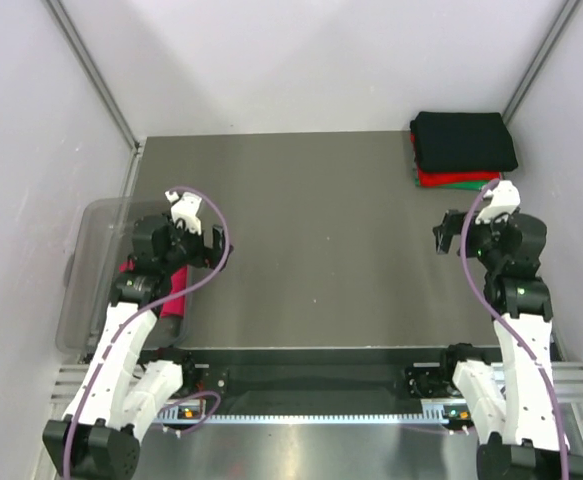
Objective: Fold and stack the t-shirts
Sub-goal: Reset both grippers
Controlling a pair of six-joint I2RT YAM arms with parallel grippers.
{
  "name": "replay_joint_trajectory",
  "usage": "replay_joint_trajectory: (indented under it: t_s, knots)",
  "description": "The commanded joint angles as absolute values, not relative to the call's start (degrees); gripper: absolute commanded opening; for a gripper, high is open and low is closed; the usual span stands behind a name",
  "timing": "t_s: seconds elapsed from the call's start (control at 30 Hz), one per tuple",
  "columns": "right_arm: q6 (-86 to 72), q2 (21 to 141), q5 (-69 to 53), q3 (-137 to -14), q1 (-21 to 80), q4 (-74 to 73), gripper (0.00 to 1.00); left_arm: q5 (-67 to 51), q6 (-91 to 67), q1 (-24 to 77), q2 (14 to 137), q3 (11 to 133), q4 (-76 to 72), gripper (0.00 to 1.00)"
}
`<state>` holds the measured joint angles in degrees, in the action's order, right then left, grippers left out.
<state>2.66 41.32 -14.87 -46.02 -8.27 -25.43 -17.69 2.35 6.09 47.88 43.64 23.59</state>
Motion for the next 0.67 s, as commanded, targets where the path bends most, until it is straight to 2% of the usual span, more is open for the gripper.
replay_joint_trajectory:
  t_s: [0.0,0.1,0.33,0.5,0.63]
  knots:
    - [1.67,37.89,-15.82,-42.38,-7.91,-26.45,1.00,-16.79,1.41,5.98,43.08,41.05,18.20,0.99]
    - [0.88,33.85,-15.13,-38.69,-7.82,-24.53,1.00,-17.32,4.48,5.63,39.74,37.54,17.84,0.99]
    - [0.35,28.92,-14.59,-36.74,-9.05,-22.85,1.00,-16.43,0.18,3.61,32.53,31.03,13.28,0.99]
    - [1.48,27.42,-19.06,-36.12,-10.37,-22.67,1.00,-21.69,2.63,1.85,28.40,29.18,13.80,0.98]
    - [2.55,26.28,-21.71,-36.39,-10.99,-23.38,1.00,-20.75,2.98,1.23,26.02,28.30,13.18,0.99]
